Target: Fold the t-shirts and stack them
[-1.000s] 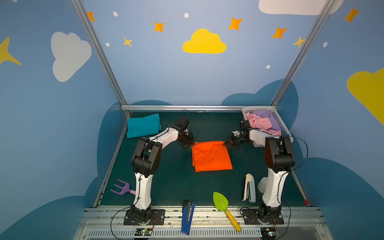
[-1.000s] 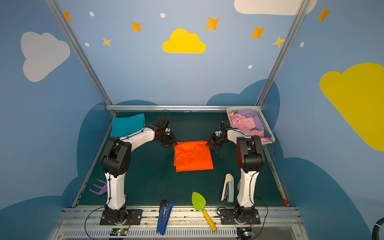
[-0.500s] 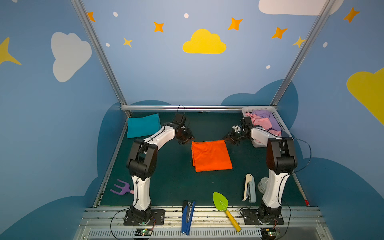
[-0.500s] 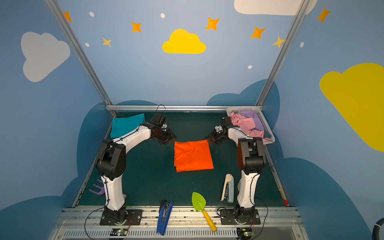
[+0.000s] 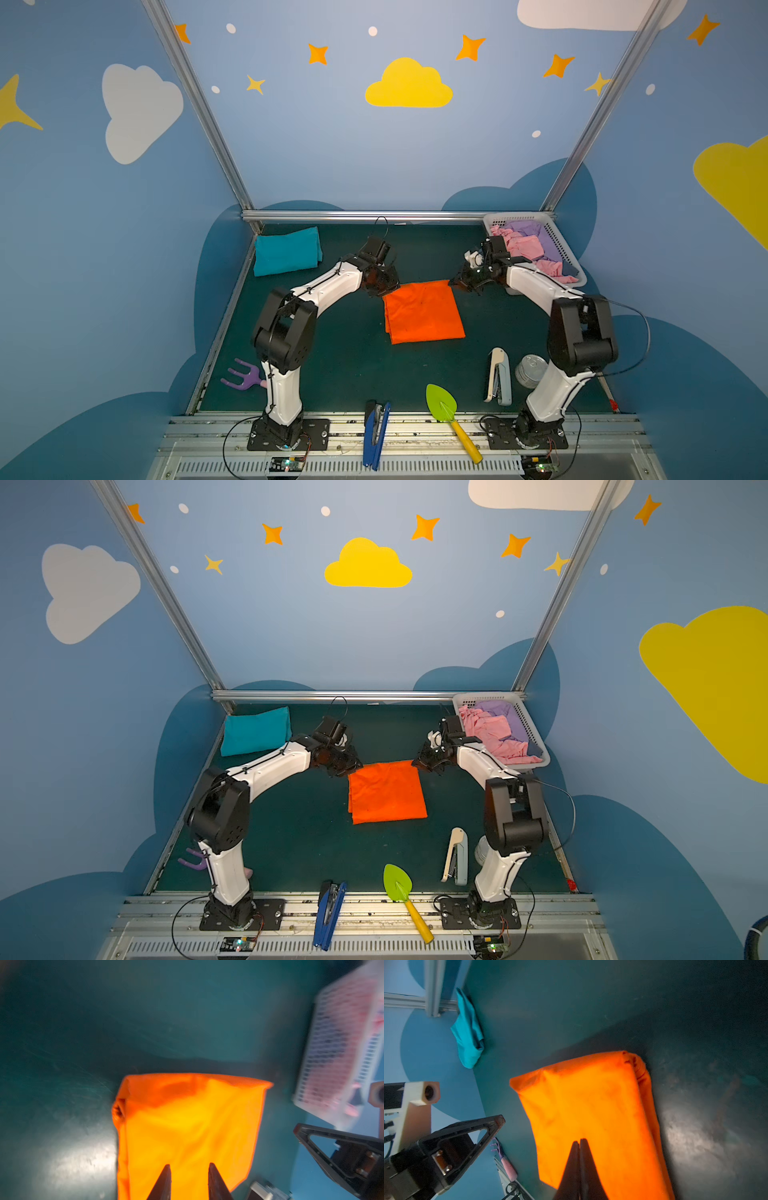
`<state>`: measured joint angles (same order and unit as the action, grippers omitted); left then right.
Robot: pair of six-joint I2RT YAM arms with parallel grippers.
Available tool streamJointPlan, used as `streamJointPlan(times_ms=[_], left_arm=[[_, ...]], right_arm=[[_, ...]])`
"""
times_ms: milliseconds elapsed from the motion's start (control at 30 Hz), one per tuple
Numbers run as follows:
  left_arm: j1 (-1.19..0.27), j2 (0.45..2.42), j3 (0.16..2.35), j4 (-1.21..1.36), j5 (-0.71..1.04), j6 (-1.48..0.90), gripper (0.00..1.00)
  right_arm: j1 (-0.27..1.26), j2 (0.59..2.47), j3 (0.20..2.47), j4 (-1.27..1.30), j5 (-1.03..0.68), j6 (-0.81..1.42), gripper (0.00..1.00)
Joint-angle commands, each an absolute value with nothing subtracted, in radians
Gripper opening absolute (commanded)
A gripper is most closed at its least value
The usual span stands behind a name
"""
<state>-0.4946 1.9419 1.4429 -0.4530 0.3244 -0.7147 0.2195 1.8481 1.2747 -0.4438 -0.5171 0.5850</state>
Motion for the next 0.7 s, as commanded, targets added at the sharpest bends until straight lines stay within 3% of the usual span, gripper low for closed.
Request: streamJointPlan(times_ms=[0, 200, 400, 500, 667], left_arm=[[-0.475, 2.011, 1.438, -0.443, 0.319, -0.719, 0.3], [-0.428, 2.092, 1.459, -0.457, 0.3, -0.704, 0.28], [-0.423, 2.007, 1.464, -0.506, 0.251, -0.676, 0.31], [-0.433, 1.904, 1.399, -0.502, 0.218, -0.679, 0.41], [-0.466, 1.804, 1.281, -0.48, 0.167, -0.687, 0.65]], right_arm=[[0.214, 1.973, 1.341, -0.411, -0.533, 0.565, 0.0], [0.188, 2.132, 1.465, -0.382, -0.573, 0.594, 0.0], [0.192, 1.998, 1.432, -0.42, -0.557, 0.567, 0.0], [0.192, 1.858, 1.347, -0.436, -0.514, 0.545, 0.0], [0.191, 1.668, 1.214, -0.455, -0.466, 0.533, 0.04]])
